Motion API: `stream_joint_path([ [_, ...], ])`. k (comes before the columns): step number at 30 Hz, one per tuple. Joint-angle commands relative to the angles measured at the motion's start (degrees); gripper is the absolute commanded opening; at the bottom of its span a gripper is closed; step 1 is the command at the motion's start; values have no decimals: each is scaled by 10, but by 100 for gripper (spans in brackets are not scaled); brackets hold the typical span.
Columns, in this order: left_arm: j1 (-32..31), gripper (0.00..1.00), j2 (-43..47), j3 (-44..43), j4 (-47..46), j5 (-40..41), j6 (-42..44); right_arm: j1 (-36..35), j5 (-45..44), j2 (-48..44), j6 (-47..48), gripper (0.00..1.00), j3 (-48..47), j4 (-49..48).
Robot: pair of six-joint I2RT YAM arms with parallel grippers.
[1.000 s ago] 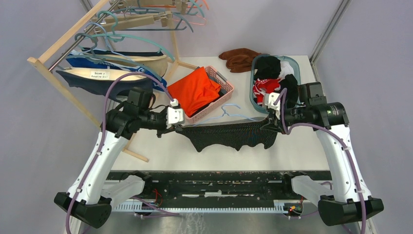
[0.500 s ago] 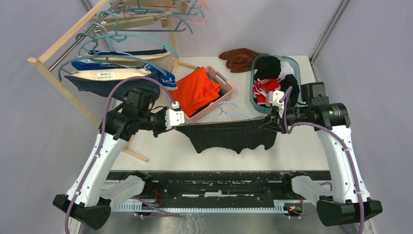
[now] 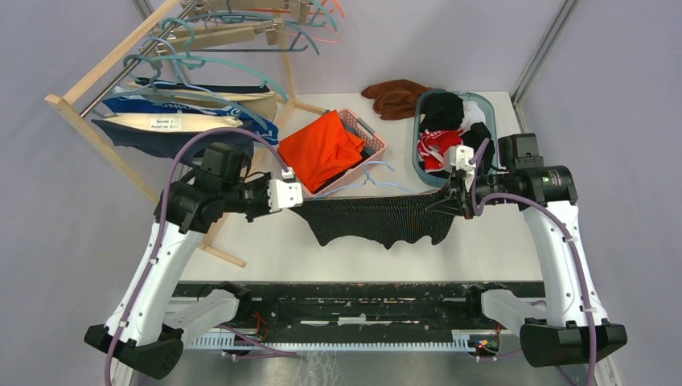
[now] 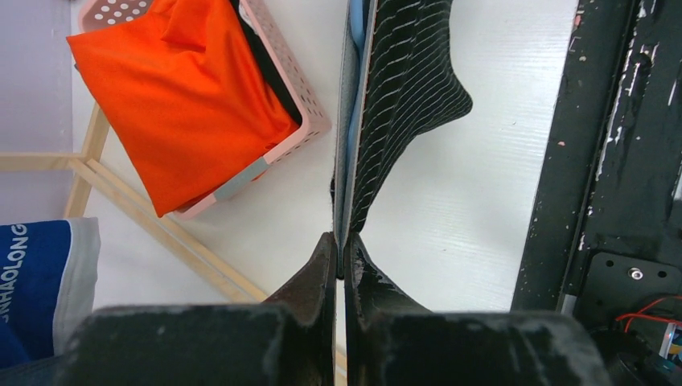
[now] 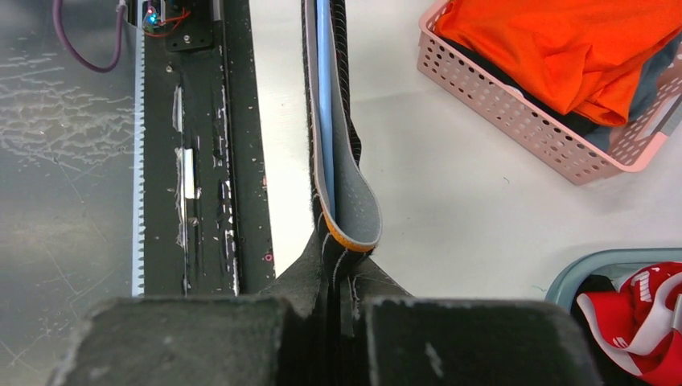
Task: Remove the underwear clipped to the hanger
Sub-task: Remove the underwear from the hanger.
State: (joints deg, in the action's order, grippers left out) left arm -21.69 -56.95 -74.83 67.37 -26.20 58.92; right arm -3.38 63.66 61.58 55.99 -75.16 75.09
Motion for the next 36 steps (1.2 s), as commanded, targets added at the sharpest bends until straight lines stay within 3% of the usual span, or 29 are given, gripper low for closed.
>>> stream_joint_path([
  [1, 18, 3, 6, -11, 71, 144, 46, 25, 50, 0, 28, 1, -29, 37],
  [19, 28, 3, 10, 15, 72, 133, 53, 47, 109, 5, 14, 1, -39, 47],
  [36, 37, 3, 11, 15, 116, 188, 64, 66, 141, 9, 15, 1, -43, 60],
])
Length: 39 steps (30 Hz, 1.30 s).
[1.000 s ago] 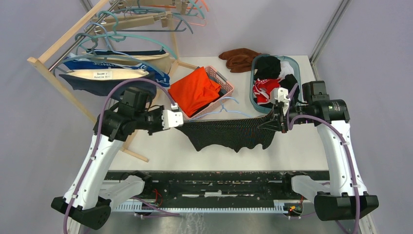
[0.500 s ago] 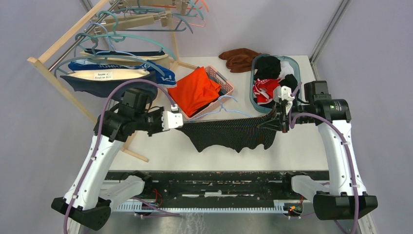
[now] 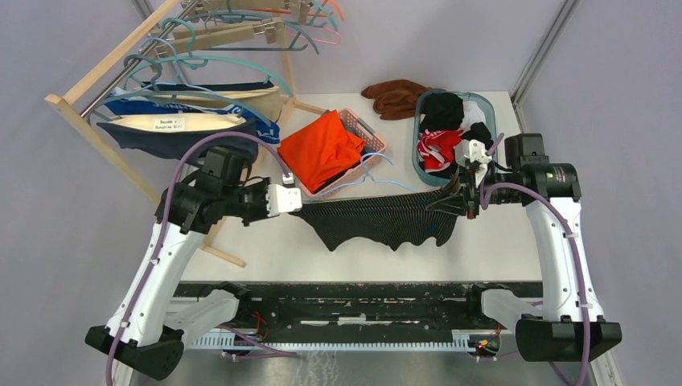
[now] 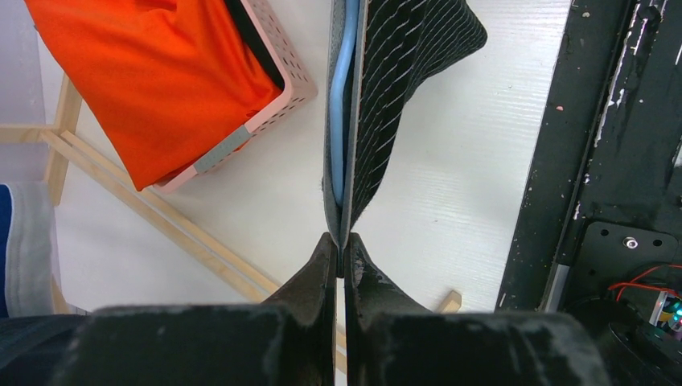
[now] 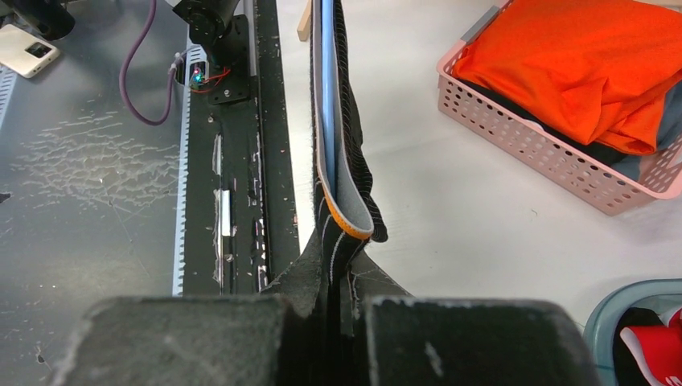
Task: Remove the underwear clipped to the hanger
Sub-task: Remove the underwear from the hanger.
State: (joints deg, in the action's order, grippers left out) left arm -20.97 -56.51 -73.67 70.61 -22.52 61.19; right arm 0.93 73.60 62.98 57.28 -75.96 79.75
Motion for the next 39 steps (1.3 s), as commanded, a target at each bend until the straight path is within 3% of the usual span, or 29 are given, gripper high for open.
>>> stream_joint_path([
  [1, 30, 3, 7, 5, 81, 148, 42, 22, 43, -5, 3, 1, -35, 16],
  [8, 30, 3, -3, 18, 54, 69, 38, 23, 66, -2, -7, 1, -41, 18],
  [14, 31, 3, 3, 66, 34, 69, 37, 27, 74, 3, -14, 1, -47, 15],
  [24, 32, 3, 9, 52, 12, -9, 20, 31, 63, 2, -56, 1, -35, -28],
  [33, 32, 3, 64, 122, -81, -112, -67, 33, 64, 5, -124, 1, -36, -85],
  [35, 32, 10, 72, 134, -121, -114, -101, 33, 58, 5, -152, 1, -35, -112],
  [39, 32, 33, 81, 136, -148, -100, -132, 33, 43, 4, -196, 1, -29, -161],
])
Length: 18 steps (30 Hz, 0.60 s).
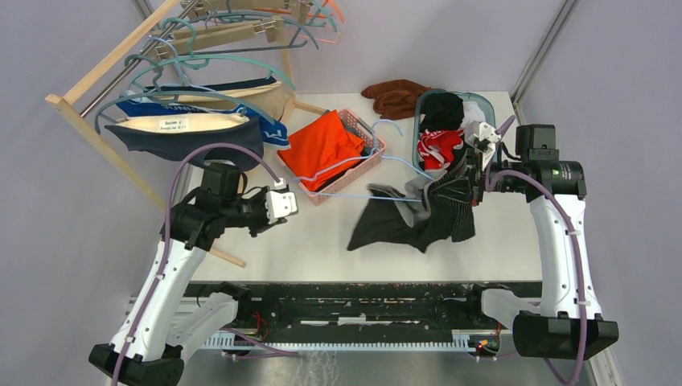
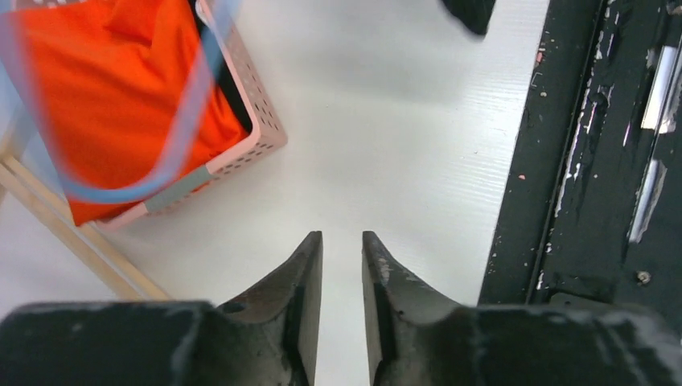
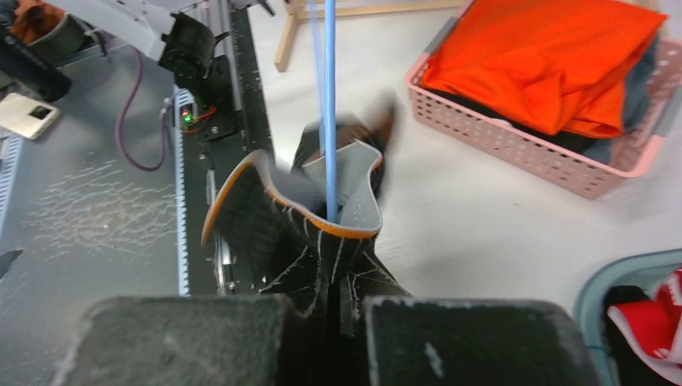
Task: Remove the underwear clipped to the hanger
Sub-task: Remove the underwear from the hanger.
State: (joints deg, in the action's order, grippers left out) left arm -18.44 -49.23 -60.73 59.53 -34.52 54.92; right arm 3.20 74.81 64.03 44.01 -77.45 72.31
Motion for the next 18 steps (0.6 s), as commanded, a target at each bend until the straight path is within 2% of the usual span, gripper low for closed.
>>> stream_joint_path([
  [1, 7, 35, 13, 8, -42, 24, -75, 10, 31, -6, -69, 1, -12, -93],
  [8, 7, 50, 25, 11, -52, 48, -92, 10, 18, -9, -76, 1, -8, -103],
  [13, 6, 66, 20, -37, -39, 24, -116, 5, -13, -9, -70, 1, 3, -107],
  [18, 6, 77, 3, -90, -47, -1, -176, -18, -65, -6, -56, 1, 6, -113],
])
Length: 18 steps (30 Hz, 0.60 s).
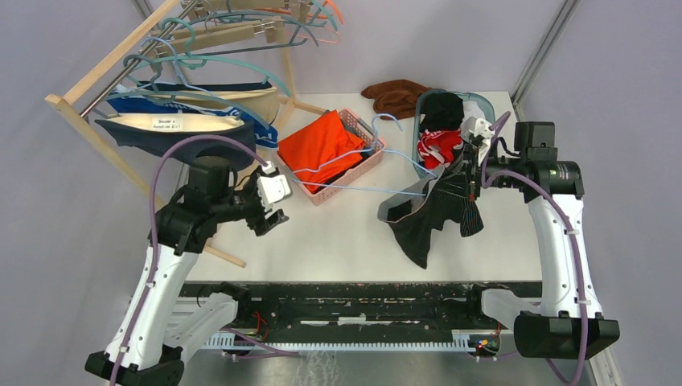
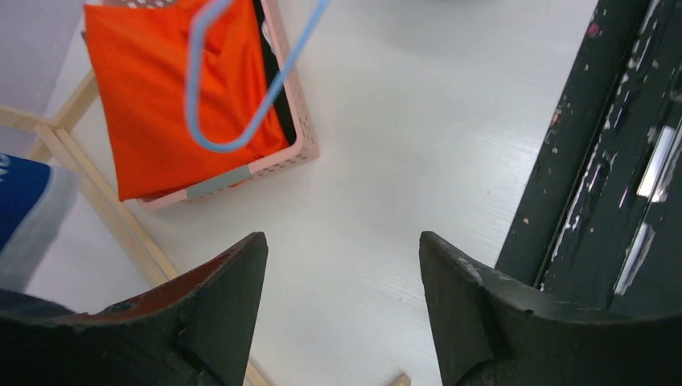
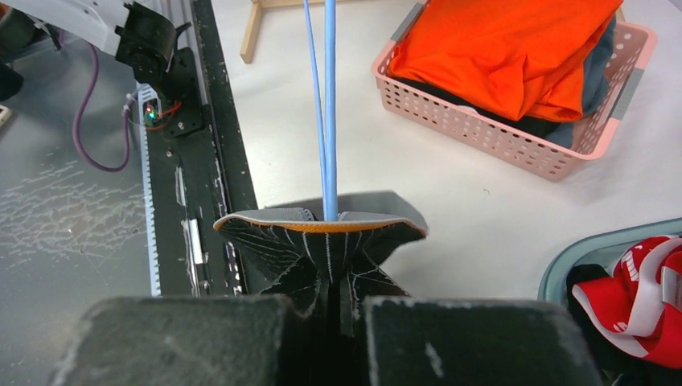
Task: Remove the underwear clipped to the hanger
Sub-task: Remove the underwear from the hanger.
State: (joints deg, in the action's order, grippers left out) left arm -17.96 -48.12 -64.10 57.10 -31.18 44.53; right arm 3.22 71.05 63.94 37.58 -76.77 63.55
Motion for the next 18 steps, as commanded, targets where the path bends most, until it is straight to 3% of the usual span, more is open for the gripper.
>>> stream_joint_path([
  [1, 0, 79, -14, -65, -26, -38, -81, -28, -38, -4, 7, 1, 0, -31],
  [7, 0, 93, -83, -126, -30, -74, -98, -104, -89, 18, 1, 1, -13, -52],
  [12, -6, 93, -137, -172, -34, -115, -96, -155, -105, 53, 19, 1, -49, -30],
  [18, -26, 86, -174, -179, -36, -169, -87, -185, -87, 86, 22, 1, -82, -14],
])
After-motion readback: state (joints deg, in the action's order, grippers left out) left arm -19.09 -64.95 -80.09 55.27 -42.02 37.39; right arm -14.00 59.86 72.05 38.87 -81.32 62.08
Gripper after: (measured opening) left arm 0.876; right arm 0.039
